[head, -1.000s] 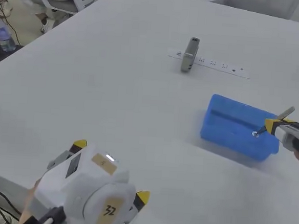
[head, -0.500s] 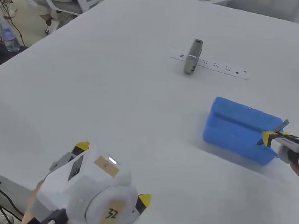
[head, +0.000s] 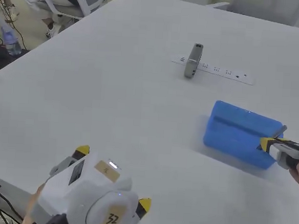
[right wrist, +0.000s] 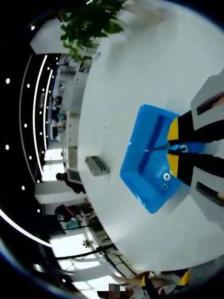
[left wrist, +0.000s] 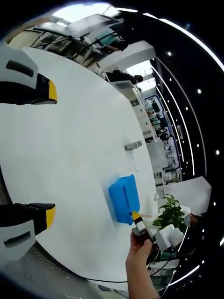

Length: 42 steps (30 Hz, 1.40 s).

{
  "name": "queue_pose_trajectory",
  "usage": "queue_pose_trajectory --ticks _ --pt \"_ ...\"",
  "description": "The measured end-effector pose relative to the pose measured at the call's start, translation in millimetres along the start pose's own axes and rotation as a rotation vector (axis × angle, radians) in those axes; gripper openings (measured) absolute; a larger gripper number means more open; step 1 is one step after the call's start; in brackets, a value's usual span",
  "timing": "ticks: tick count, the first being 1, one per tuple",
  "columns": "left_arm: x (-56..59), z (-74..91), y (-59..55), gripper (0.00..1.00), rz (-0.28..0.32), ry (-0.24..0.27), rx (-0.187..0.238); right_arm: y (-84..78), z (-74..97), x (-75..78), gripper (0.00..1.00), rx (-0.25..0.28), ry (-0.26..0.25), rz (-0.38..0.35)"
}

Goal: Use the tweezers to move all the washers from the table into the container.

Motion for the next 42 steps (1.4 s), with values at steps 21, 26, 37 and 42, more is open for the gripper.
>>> queue_pose_trajectory --ticks 21,26,37,42 --pt "8.1 19.2 56.7 0.75 0.039 -0.146 0.182 32.7 54.2 -32.1 0.02 0.115 0.118 0.046" --pt "22.5 20.2 79.8 0.64 0.034 -0.272 0.211 28.5 77.8 -65.3 0.02 0.118 0.209 0.134" --pt "59.9 19.8 112.6 0.36 -0.112 -0.533 0.198 8.2 118.8 -125.3 0.02 0.069 0.409 0.357" --pt "70.9 17.8 118.6 0.34 -0.158 -0.626 0.180 1.8 126.2 -139.4 0.02 0.046 0.469 0.409"
Point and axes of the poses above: the centre of the closed fingertips' face, and the gripper's own axes: z roughly backward along the fingers, x roughly to its right, y roughly out of its top, the point moved 3 cm from there along z, roughly backward along the fingers, and after that the axes turned 8 degrees about -y, right-handed, at the moved point
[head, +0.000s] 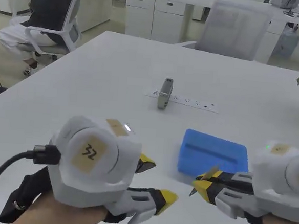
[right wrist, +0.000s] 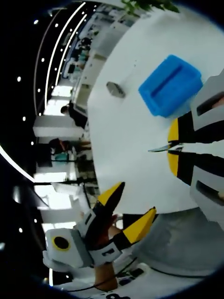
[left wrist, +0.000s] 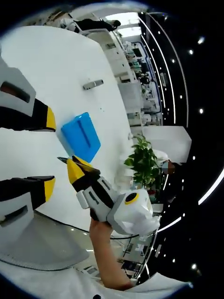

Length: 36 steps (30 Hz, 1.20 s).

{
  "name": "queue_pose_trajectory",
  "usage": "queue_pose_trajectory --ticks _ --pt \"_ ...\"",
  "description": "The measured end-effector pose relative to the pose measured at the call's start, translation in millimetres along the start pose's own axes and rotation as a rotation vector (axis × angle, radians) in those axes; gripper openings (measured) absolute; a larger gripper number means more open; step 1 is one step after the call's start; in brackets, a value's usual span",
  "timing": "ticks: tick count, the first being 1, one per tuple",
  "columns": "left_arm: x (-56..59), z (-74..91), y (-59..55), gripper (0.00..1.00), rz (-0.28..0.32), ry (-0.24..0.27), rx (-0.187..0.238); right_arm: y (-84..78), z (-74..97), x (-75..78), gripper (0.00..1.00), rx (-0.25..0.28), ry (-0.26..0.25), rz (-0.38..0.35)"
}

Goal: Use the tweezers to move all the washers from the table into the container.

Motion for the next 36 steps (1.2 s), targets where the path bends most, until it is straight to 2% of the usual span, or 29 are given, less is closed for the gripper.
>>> queue_pose_trajectory --ticks 3,11,14,17,26,34,36 --pt "1.8 -2.7 1.6 0.25 -0.032 -0.031 -0.015 -0.8 1.0 -5.8 0.02 -0.008 0.017 0.018" --pt "12.0 -8.9 8.3 0.22 -0.085 -0.096 -0.029 -4.8 1.1 -10.9 0.02 -0.029 0.039 0.054" --pt "15.1 -11.2 8.1 0.22 -0.115 -0.122 -0.039 -5.3 1.0 -12.7 0.02 -0.042 0.052 0.081" --pt "17.3 -12.3 9.3 0.21 -0.152 -0.145 -0.050 -6.7 1.1 -13.6 0.02 -0.067 0.063 0.144" --pt "25.9 -14.5 17.4 0.20 -0.226 -0.231 -0.066 -9.4 2.8 -15.5 0.02 -0.104 0.091 0.198" --pt "33.3 -19.9 20.4 0.17 -0.254 -0.290 -0.078 -14.8 4.8 -16.1 0.02 -0.140 0.096 0.249" --pt "34.7 -21.5 21.5 0.15 -0.258 -0.305 -0.079 -19.7 4.1 -16.5 0.02 -0.170 0.098 0.297"
Point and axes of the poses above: the centre of the closed fingertips' face, and the gripper's own axes: z roughly backward along the fingers, x roughly to its right, y roughly out of its top, the point moved 3 cm from there along z, roughly backward along the fingers, and after that the axes turned 8 degrees about -y, right-handed, at the moved point
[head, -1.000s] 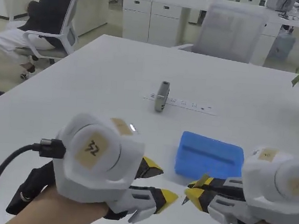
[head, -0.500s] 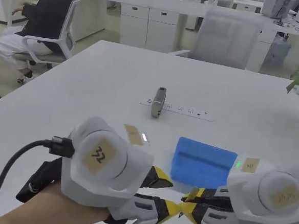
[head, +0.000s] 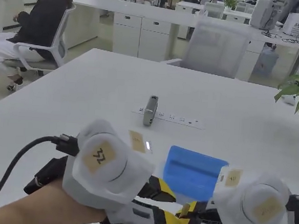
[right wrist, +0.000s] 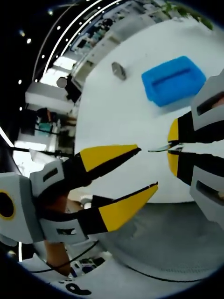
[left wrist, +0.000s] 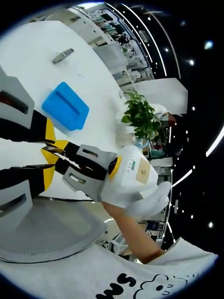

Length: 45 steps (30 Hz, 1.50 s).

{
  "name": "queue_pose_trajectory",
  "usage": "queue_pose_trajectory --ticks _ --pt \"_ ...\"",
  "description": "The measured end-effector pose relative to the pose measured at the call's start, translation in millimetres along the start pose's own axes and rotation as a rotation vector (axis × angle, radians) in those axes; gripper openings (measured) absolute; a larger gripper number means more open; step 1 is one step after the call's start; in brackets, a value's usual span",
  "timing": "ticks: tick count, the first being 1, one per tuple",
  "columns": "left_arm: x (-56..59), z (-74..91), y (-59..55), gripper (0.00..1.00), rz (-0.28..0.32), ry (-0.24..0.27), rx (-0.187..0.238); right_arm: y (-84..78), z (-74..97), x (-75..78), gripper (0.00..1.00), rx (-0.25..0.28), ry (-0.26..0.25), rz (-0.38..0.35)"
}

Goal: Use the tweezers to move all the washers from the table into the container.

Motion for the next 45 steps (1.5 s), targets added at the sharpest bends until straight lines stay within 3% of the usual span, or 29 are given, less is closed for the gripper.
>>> queue_pose_trajectory --ticks 7,10,14,18,25,31,36,38,44,45 --pt "0.7 -12.3 1.6 0.04 -0.079 -0.063 -0.026 -9.5 -2.7 -11.1 0.02 -0.049 0.031 0.089" --pt "6.1 -20.3 -4.8 0.00 -0.135 -0.133 -0.073 -14.9 -4.4 -14.4 0.02 -0.071 0.041 0.119" --pt "8.8 -29.2 -8.6 0.00 -0.193 -0.171 -0.097 -21.9 -5.5 -16.5 0.02 -0.097 0.063 0.148" --pt "4.3 -37.1 -13.2 0.00 -0.261 -0.177 -0.130 -32.6 -7.9 -13.7 0.03 -0.124 0.065 0.163" --pt "-10.5 -55.5 -30.3 0.00 -0.257 -0.165 -0.186 -55.3 -13.4 -4.2 0.03 -0.152 0.043 0.138" --pt "-21.0 -75.6 -55.5 0.00 -0.206 -0.194 -0.228 -78.0 -27.8 -2.0 0.05 -0.181 0.036 0.081" --pt "-24.3 -75.8 -67.9 0.00 -0.172 -0.195 -0.227 -82.2 -27.1 -4.3 0.11 -0.164 0.003 0.023" --pt "-26.8 -76.1 -73.6 0.00 -0.159 -0.193 -0.229 -82.2 -23.4 -3.7 0.19 -0.149 -0.022 -0.054" --pt "-30.2 -81.1 -96.5 0.00 -0.161 -0.188 -0.289 -80.6 -3.7 -0.4 0.27 -0.083 -0.092 -0.242" --pt "-31.0 -84.3 -104.9 0.00 -0.139 -0.187 -0.307 -79.0 4.2 1.2 0.28 -0.059 -0.121 -0.299"
Point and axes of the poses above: the centre of the closed fingertips' face, and the gripper's own axes: z roughly backward along the fingers, x roughly to its right, y roughly out of its top, the point moved 3 cm from there along z, roughly backward along the fingers, and after that the axes turned 8 degrees about -y, right-handed, at the moved point
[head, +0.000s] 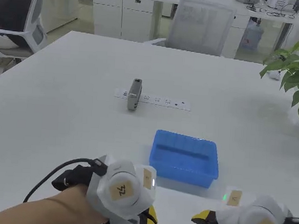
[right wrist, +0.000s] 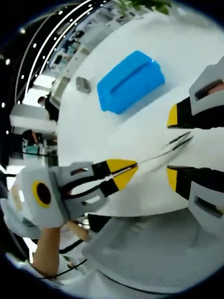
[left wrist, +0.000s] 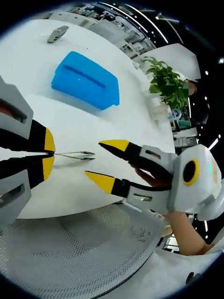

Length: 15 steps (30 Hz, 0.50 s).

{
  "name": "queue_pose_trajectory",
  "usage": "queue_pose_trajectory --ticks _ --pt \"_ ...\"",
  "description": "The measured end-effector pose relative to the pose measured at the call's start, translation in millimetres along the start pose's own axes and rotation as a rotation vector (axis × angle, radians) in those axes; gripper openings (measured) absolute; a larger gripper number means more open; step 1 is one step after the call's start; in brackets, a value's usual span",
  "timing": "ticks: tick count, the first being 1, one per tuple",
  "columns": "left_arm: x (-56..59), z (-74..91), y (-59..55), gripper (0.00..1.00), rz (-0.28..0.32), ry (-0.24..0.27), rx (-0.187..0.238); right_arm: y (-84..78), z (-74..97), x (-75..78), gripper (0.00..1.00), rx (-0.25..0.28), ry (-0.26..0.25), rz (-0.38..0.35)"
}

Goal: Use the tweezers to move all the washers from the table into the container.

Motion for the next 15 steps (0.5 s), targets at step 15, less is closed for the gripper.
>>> queue_pose_trajectory --ticks 15 --pt "-5.9 -18.8 -24.1 0.00 0.023 -0.009 -0.082 -16.0 38.6 12.9 0.28 0.101 -0.140 -0.317"
Point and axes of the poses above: the centre of the closed fingertips' face, and the gripper's own axes: z roughly backward along the fingers, x roughly to its right, y roughly out of its top, the point moved 3 cm from there along z, roughly backward along the fingers, and after that the axes turned 8 degrees about -y, right-handed, at the moved point
